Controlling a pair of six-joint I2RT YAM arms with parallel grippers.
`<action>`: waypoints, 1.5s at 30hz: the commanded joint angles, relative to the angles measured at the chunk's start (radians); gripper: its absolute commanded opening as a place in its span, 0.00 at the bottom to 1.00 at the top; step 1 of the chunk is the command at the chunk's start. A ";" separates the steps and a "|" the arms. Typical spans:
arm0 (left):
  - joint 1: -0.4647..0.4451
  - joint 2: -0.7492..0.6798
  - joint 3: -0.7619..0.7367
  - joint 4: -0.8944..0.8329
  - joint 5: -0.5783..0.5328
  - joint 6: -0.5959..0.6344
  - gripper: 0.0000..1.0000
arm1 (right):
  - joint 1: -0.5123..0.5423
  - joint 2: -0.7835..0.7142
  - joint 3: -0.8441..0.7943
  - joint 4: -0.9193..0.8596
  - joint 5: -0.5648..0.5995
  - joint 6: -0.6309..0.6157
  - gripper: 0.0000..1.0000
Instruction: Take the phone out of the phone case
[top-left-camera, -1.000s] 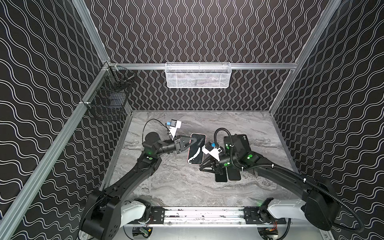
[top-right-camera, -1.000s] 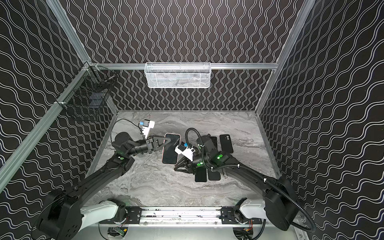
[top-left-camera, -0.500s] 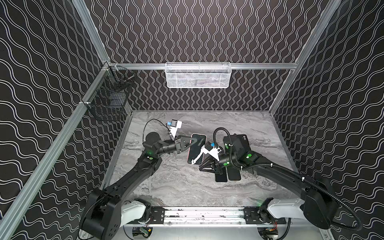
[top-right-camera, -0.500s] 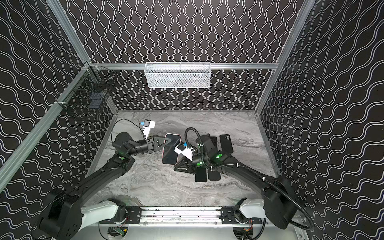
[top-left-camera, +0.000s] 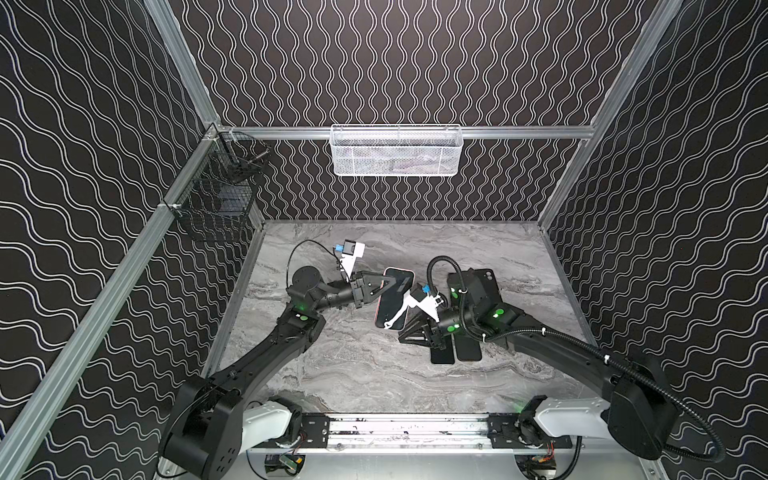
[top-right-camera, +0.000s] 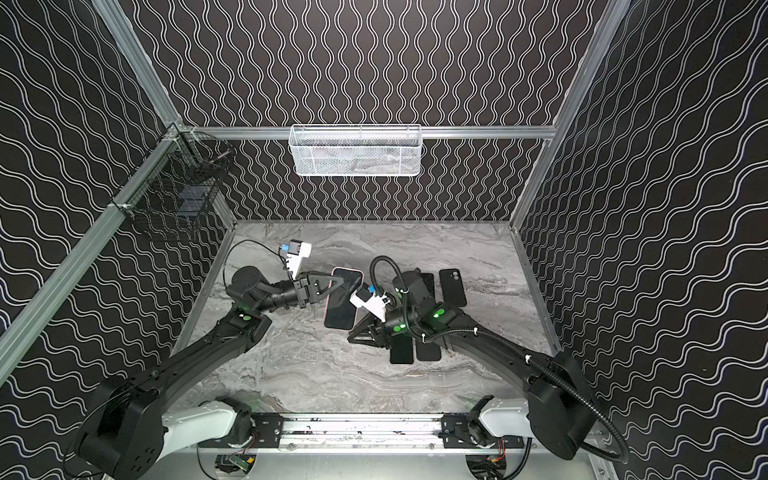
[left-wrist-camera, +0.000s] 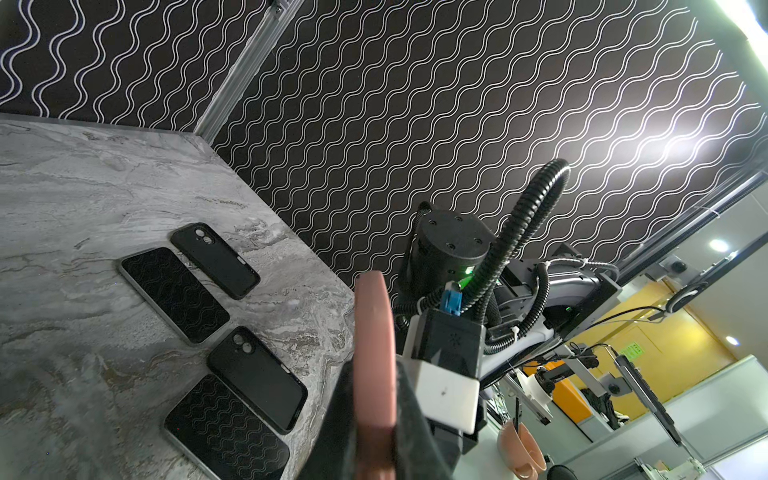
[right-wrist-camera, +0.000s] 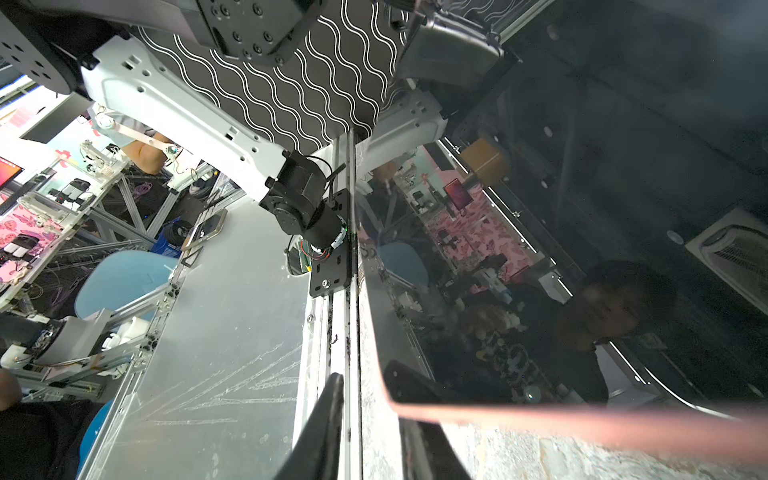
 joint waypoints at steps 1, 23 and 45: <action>-0.007 -0.002 -0.011 0.006 -0.005 -0.005 0.00 | -0.004 -0.021 -0.003 0.141 -0.012 -0.003 0.28; -0.006 -0.010 -0.036 0.104 -0.018 -0.093 0.00 | -0.025 -0.040 -0.027 0.147 0.053 0.023 0.48; -0.005 -0.007 0.005 0.046 -0.051 -0.062 0.00 | -0.028 -0.012 -0.011 0.062 -0.072 -0.031 0.46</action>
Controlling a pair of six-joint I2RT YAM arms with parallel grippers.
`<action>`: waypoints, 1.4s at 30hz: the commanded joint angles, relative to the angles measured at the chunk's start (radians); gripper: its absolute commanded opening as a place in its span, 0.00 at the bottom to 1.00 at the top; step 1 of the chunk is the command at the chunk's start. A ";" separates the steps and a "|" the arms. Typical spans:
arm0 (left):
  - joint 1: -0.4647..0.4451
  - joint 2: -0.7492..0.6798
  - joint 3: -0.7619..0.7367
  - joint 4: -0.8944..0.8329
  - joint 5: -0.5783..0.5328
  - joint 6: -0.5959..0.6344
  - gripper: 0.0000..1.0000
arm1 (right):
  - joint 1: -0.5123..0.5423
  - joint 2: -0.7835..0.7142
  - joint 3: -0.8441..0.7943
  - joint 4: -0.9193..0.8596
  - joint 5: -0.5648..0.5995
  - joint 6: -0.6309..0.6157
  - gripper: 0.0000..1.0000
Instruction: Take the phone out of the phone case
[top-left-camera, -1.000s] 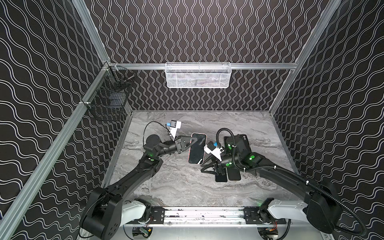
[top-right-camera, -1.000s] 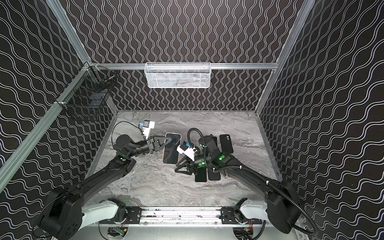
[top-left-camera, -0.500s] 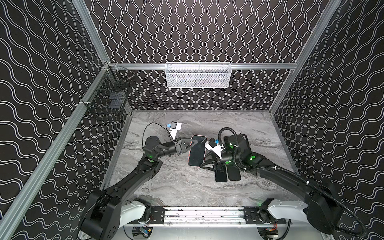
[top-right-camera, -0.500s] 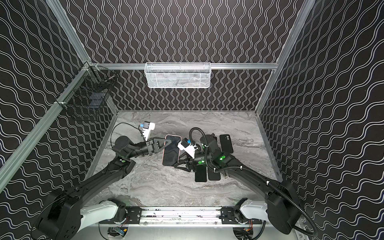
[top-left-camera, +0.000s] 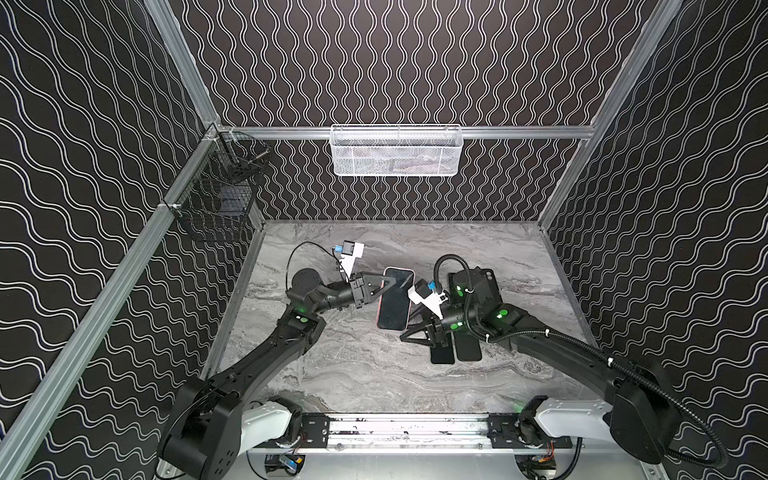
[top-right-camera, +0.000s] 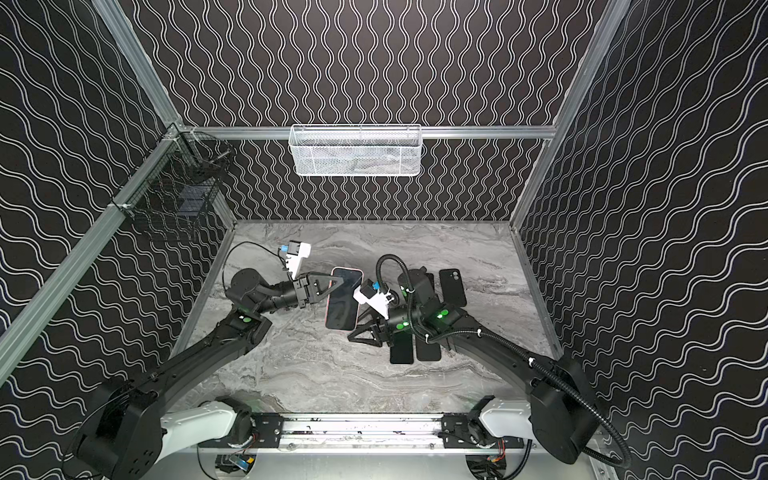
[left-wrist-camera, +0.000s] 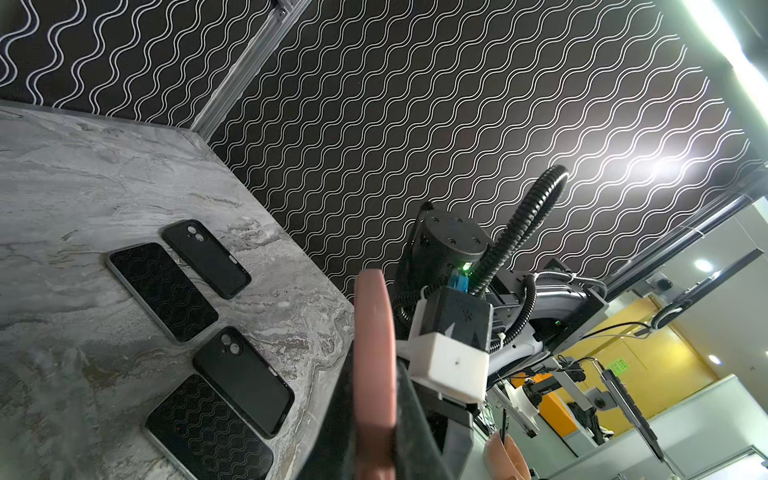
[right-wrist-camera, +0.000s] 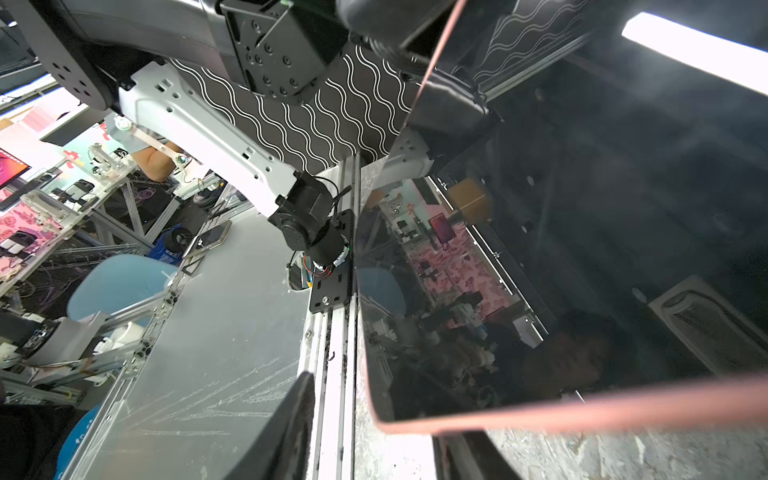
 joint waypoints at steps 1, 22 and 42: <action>0.001 0.008 0.015 0.029 -0.021 0.006 0.00 | -0.001 0.001 0.003 -0.003 -0.026 -0.022 0.45; 0.001 0.008 0.006 0.047 -0.041 -0.019 0.00 | -0.001 0.004 0.013 0.015 -0.019 -0.018 0.09; -0.013 -0.029 -0.060 0.136 -0.069 -0.165 0.00 | -0.001 -0.028 -0.018 0.077 -0.001 -0.034 0.01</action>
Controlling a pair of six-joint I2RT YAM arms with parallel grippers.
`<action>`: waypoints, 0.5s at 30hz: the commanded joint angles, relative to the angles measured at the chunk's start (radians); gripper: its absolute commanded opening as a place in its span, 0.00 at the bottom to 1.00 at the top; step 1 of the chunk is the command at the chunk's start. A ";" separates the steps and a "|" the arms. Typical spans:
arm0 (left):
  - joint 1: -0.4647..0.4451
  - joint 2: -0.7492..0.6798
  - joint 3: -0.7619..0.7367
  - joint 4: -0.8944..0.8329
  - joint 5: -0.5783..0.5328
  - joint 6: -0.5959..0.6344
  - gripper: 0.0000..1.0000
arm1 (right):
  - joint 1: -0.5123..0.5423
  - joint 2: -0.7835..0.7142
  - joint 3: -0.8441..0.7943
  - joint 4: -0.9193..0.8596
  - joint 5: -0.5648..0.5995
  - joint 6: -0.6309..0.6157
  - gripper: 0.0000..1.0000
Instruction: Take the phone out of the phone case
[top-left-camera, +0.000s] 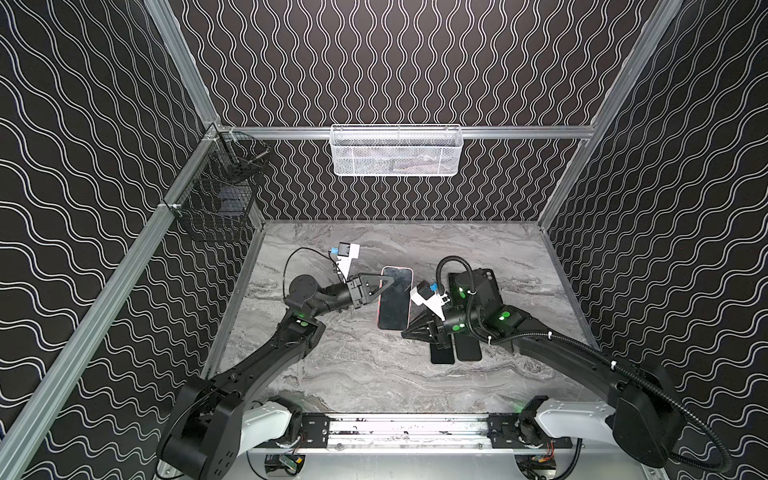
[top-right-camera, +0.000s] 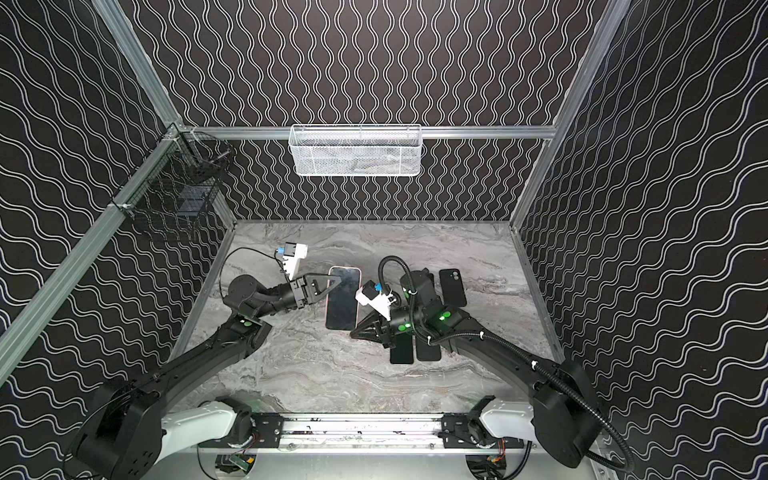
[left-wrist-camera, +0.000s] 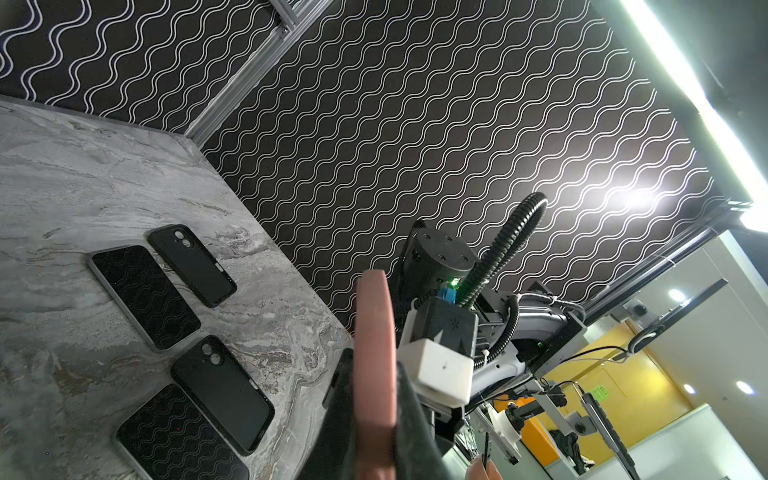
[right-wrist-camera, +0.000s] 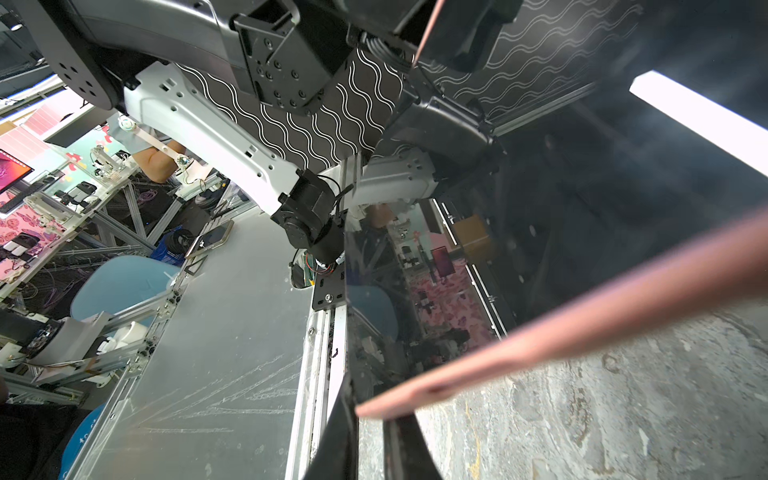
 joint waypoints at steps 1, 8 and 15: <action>-0.011 -0.024 -0.003 -0.002 -0.027 -0.033 0.00 | 0.002 -0.005 0.000 0.070 -0.001 -0.041 0.01; -0.023 -0.065 -0.009 -0.045 -0.039 -0.054 0.00 | 0.003 0.020 -0.002 0.089 0.008 -0.043 0.00; -0.026 -0.095 -0.012 -0.068 -0.043 -0.068 0.00 | 0.002 0.013 -0.015 0.112 0.021 -0.029 0.00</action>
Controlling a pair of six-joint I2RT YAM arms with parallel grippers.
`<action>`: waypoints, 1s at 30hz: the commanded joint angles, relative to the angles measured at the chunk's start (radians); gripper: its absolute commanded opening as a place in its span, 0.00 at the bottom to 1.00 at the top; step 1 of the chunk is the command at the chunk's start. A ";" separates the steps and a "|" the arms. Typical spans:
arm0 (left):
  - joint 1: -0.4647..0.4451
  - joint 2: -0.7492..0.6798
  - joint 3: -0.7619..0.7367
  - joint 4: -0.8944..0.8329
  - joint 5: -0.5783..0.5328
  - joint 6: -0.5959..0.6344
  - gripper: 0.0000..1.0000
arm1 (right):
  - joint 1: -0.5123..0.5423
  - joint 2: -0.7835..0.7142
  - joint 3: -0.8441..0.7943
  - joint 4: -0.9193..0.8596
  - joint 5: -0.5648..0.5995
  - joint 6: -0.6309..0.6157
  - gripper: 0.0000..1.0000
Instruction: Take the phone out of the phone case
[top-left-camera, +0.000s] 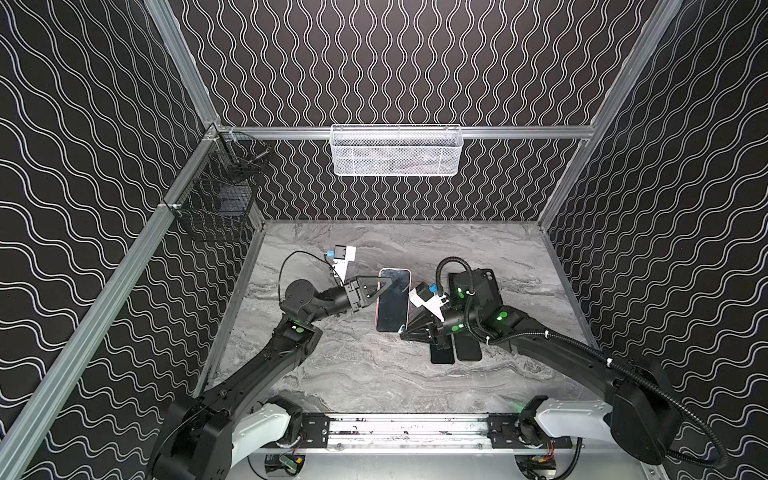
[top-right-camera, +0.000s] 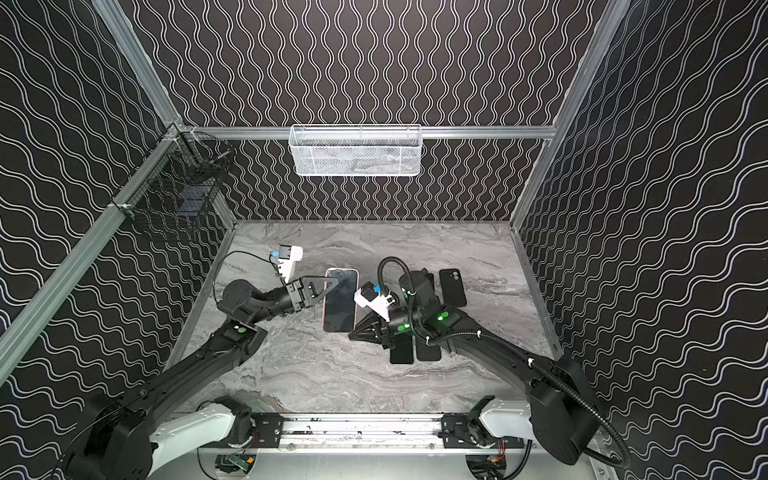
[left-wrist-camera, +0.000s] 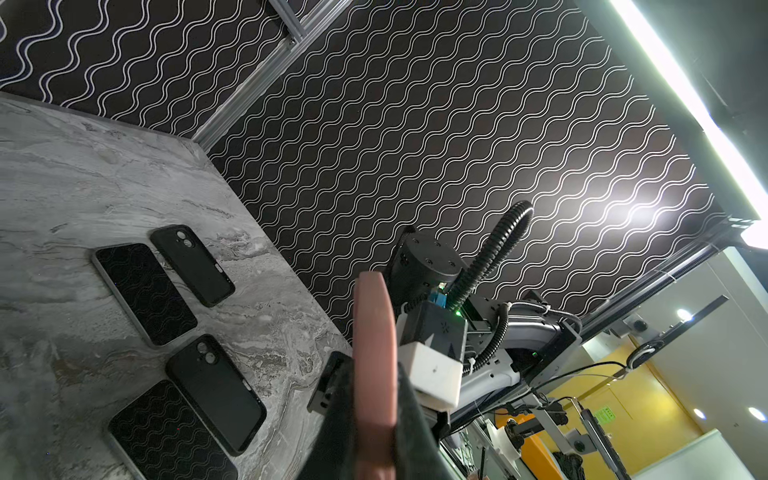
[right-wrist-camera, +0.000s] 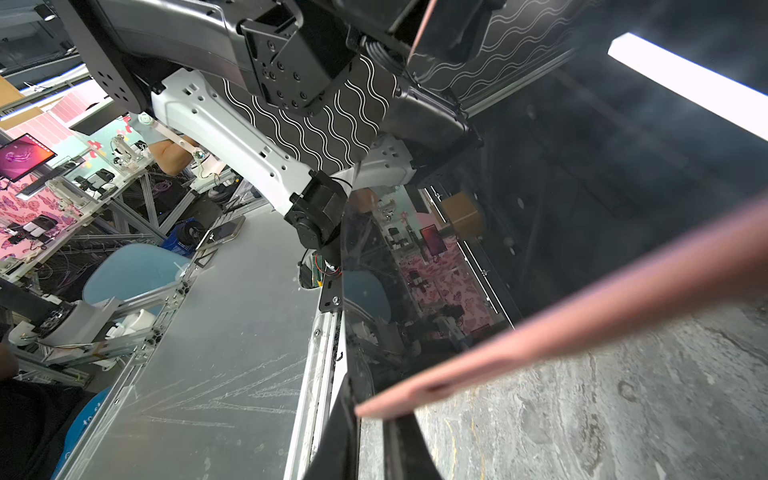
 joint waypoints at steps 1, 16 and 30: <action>-0.006 -0.013 0.004 0.008 0.003 -0.064 0.00 | -0.001 -0.006 -0.007 0.061 0.058 -0.011 0.00; -0.006 -0.012 0.004 0.009 -0.031 -0.072 0.00 | -0.001 -0.055 -0.079 0.140 0.095 0.046 0.00; -0.006 -0.052 0.002 -0.077 -0.092 -0.030 0.00 | -0.001 -0.105 -0.123 0.158 0.061 0.101 0.23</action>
